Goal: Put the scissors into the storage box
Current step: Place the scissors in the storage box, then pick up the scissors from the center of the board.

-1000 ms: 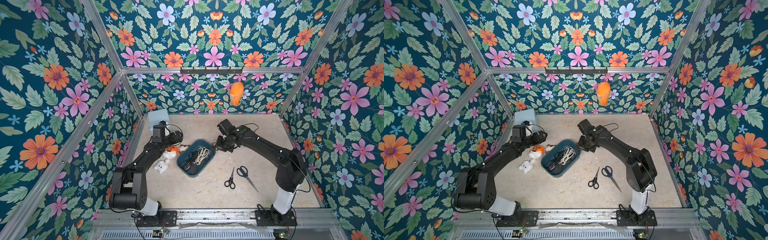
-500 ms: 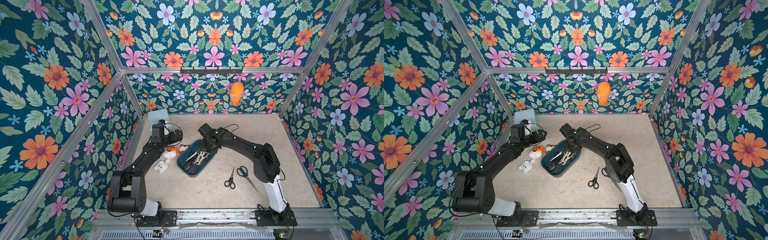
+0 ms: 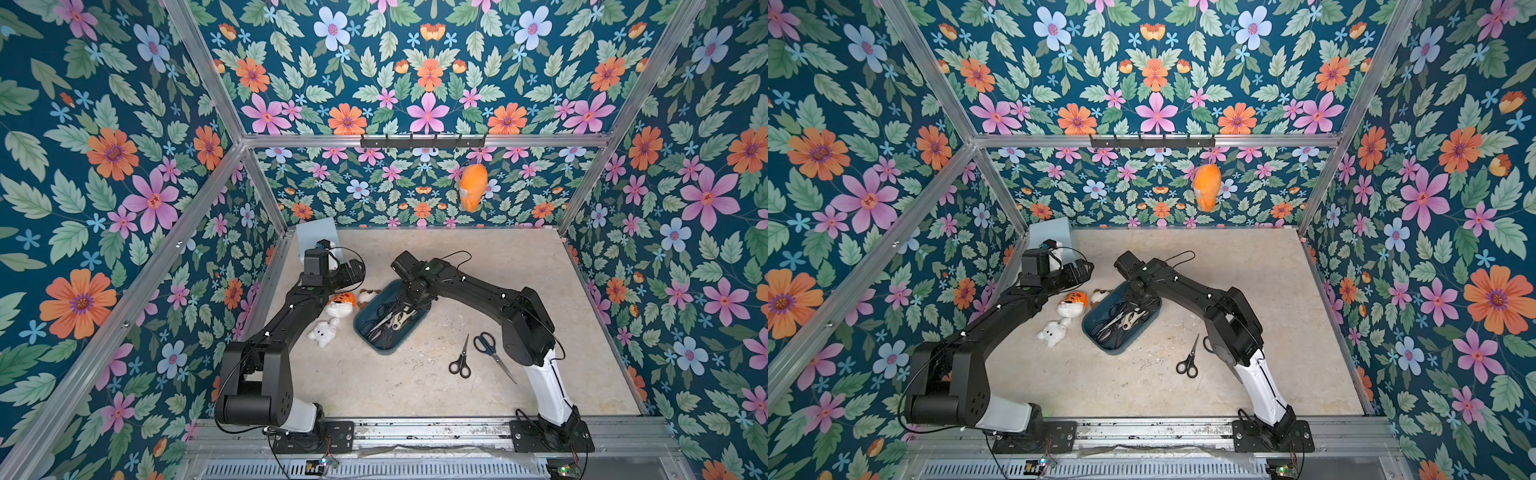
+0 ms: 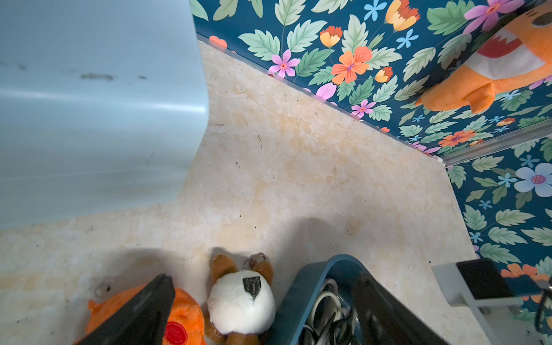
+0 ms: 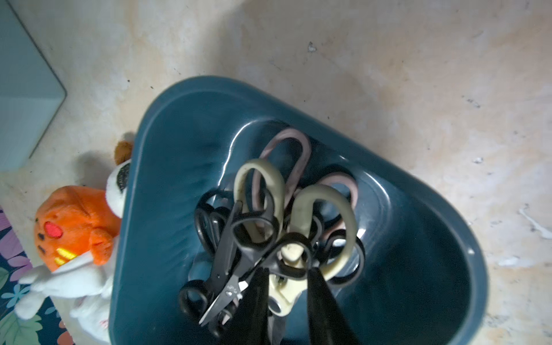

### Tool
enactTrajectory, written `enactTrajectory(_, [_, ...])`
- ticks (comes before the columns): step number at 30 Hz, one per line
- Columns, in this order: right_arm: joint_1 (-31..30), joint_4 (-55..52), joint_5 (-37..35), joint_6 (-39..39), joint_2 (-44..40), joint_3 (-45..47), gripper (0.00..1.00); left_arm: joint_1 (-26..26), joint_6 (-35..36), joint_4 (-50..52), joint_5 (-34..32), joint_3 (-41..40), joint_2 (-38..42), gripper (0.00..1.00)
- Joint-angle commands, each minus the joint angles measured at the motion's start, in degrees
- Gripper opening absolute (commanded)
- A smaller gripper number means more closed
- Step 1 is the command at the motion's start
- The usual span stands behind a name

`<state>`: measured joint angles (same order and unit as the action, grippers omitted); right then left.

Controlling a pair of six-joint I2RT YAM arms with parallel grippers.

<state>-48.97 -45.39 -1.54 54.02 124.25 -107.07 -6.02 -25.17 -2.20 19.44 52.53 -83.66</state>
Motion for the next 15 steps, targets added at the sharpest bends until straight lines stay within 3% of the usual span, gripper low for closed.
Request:
enactTrajectory(1, [0.03,0.22,-0.35,-3.3,-1.5,0.13,0.32,0.05,0.07,-1.49,0.07,0.03,0.03,0.99])
enactTrajectory(7, [0.02,-0.5,-0.14,-9.51,-8.02,5.71,0.35,0.13,0.11,-1.41,0.28,0.03,0.27,0.99])
enactTrajectory(15, [0.02,-1.2,1.55,-17.39,-21.9,24.95,0.35,0.04,-0.21,-1.85,1.81,-0.41,0.4,0.99])
